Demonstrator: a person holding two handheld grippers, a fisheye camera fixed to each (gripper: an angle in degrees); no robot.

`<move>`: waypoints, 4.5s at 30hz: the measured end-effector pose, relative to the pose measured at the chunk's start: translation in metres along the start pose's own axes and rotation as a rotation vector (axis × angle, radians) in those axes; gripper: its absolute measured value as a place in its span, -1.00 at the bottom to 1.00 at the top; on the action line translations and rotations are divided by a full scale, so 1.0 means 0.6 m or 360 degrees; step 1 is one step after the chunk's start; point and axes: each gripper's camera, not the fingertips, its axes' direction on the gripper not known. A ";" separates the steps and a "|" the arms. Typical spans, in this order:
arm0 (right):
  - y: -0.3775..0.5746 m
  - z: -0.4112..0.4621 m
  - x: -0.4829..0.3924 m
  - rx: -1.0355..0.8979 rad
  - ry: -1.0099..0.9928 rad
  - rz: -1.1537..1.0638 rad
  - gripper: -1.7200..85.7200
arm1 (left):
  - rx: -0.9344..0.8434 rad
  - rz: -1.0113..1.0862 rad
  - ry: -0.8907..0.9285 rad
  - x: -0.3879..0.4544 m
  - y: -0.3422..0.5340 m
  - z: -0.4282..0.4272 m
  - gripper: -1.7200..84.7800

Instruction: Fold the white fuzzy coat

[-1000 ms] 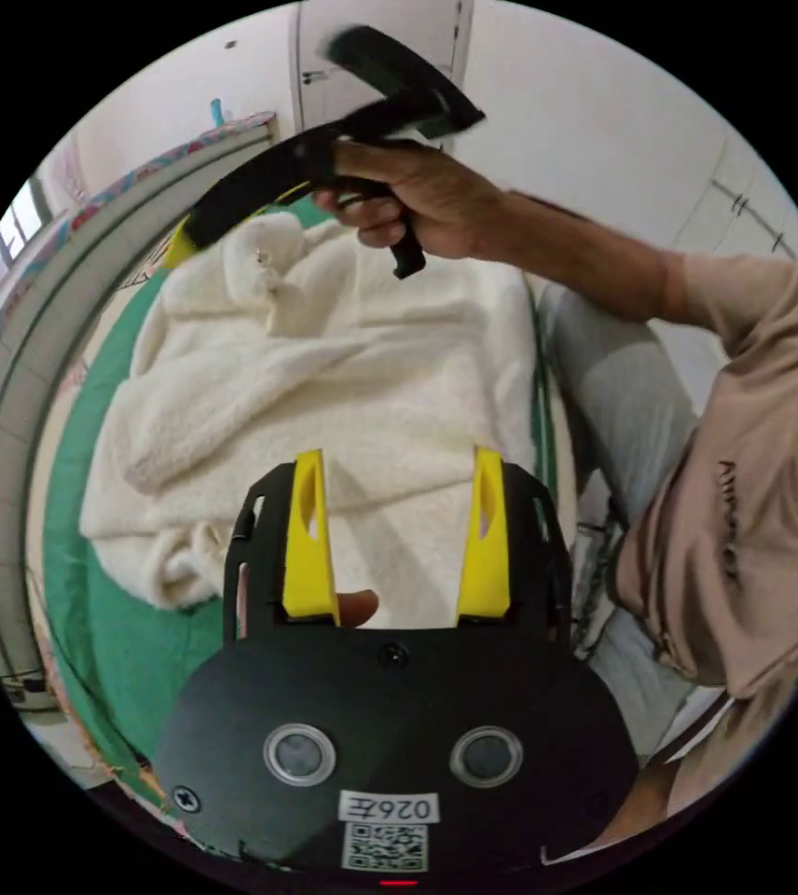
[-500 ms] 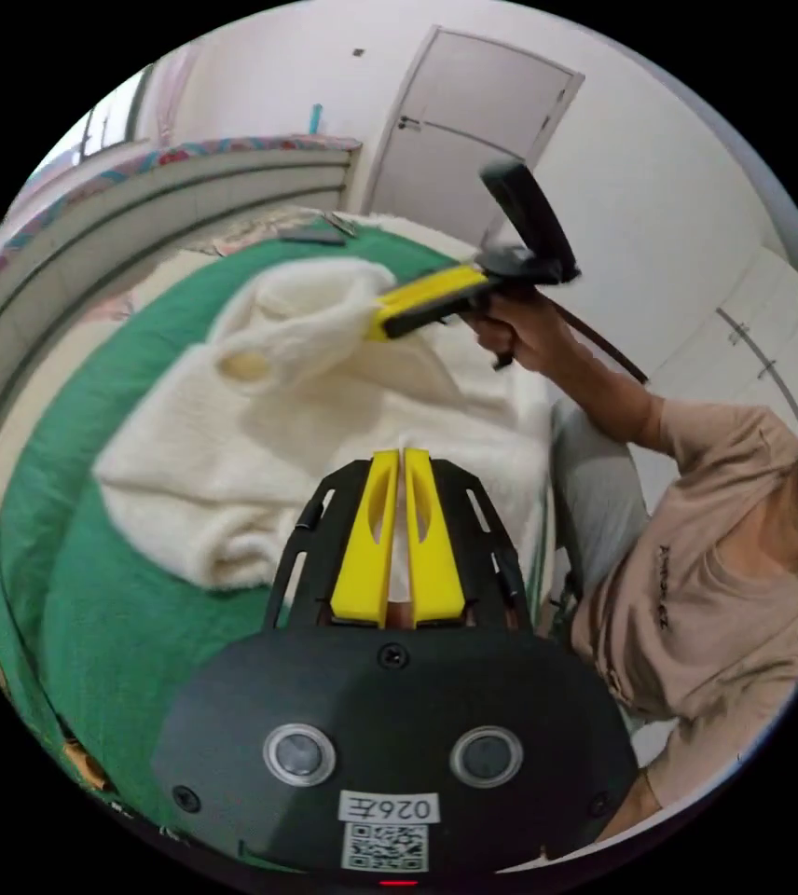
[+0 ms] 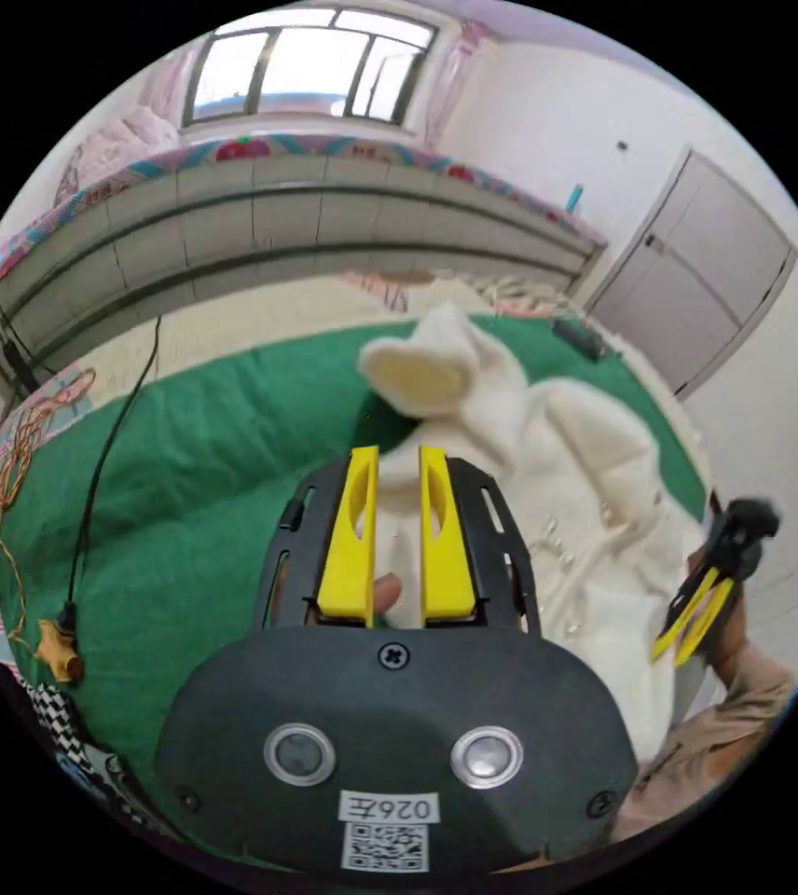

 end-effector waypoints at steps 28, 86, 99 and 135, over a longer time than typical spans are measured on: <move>0.164 -0.391 0.085 0.0719 0.1640 0.0852 -0.98 | 0.0330 0.0081 0.0589 -0.226 -0.011 -0.107 -0.93; 0.298 -0.053 0.108 -0.0108 0.2099 0.0420 -0.81 | -0.0590 -0.0477 0.1025 -0.197 -0.018 0.046 -0.49; 0.340 -0.140 0.060 0.0198 0.1813 0.0547 -0.99 | -0.0375 -0.0170 0.1007 -0.190 0.013 -0.018 -0.94; 0.650 -0.177 -0.143 0.1393 0.1308 0.0774 -0.99 | -0.0224 0.0901 0.0302 0.030 0.286 -0.048 -0.91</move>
